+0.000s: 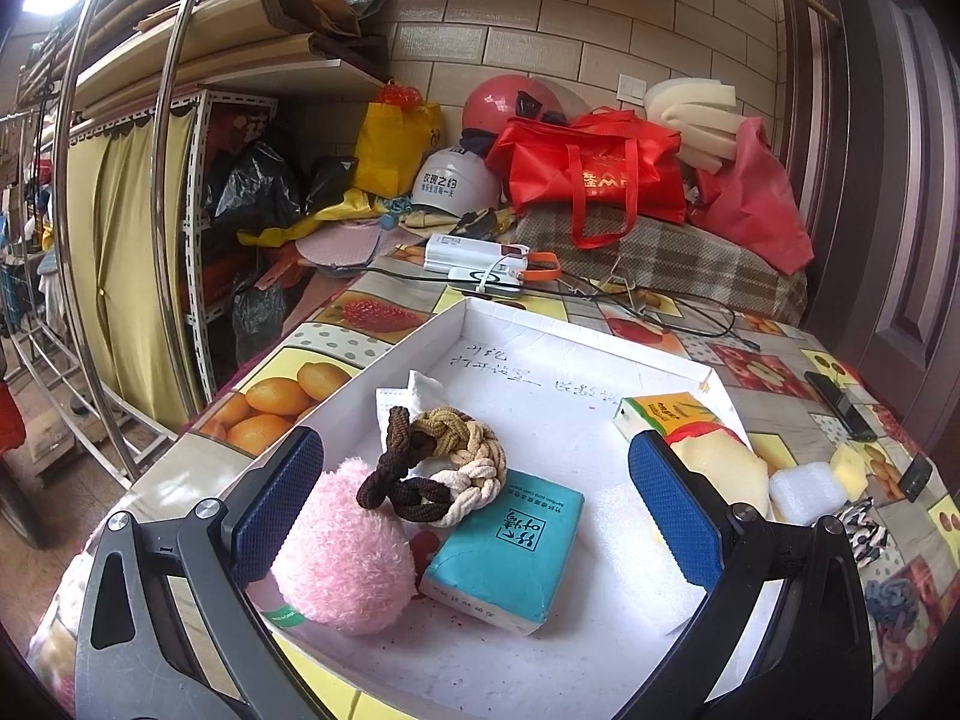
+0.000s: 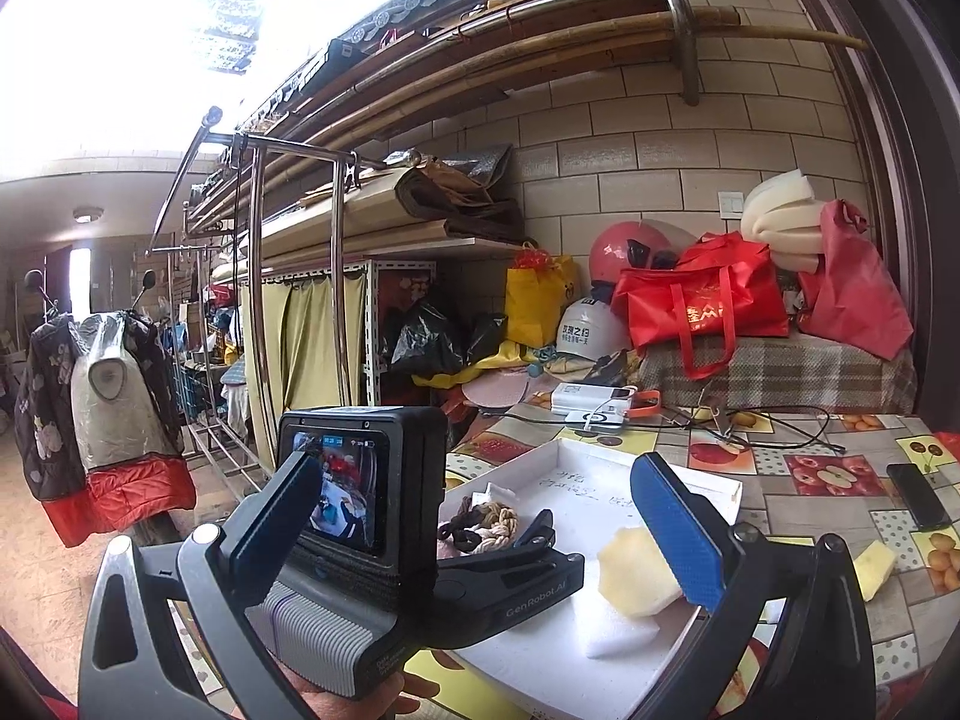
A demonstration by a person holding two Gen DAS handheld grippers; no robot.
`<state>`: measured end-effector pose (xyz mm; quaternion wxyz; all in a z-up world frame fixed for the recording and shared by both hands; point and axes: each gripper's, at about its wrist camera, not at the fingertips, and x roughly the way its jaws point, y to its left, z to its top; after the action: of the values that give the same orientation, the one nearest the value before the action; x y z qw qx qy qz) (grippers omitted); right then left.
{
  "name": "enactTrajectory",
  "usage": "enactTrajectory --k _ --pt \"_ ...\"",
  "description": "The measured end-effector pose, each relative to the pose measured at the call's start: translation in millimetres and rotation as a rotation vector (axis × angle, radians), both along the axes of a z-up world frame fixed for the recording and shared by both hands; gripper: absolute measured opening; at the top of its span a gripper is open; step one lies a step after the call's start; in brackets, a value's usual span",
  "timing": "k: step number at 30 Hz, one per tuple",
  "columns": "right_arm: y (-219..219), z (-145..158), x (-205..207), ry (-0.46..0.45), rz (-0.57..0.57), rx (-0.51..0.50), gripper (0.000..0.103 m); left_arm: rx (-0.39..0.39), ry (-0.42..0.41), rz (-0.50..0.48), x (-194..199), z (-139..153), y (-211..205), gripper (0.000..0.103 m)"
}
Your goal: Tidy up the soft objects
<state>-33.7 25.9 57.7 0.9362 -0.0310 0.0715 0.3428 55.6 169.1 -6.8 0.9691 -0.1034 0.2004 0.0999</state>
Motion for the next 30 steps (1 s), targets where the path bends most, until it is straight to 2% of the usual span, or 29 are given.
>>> enactTrajectory --k 21,30 --pt "-3 2 -3 -0.019 0.004 0.006 0.103 -0.003 -0.002 0.0 -1 -1 1 0.103" --pt "-43 14 1 -0.064 -0.08 0.071 0.103 -0.002 -0.001 0.0 -1 -1 1 0.103"
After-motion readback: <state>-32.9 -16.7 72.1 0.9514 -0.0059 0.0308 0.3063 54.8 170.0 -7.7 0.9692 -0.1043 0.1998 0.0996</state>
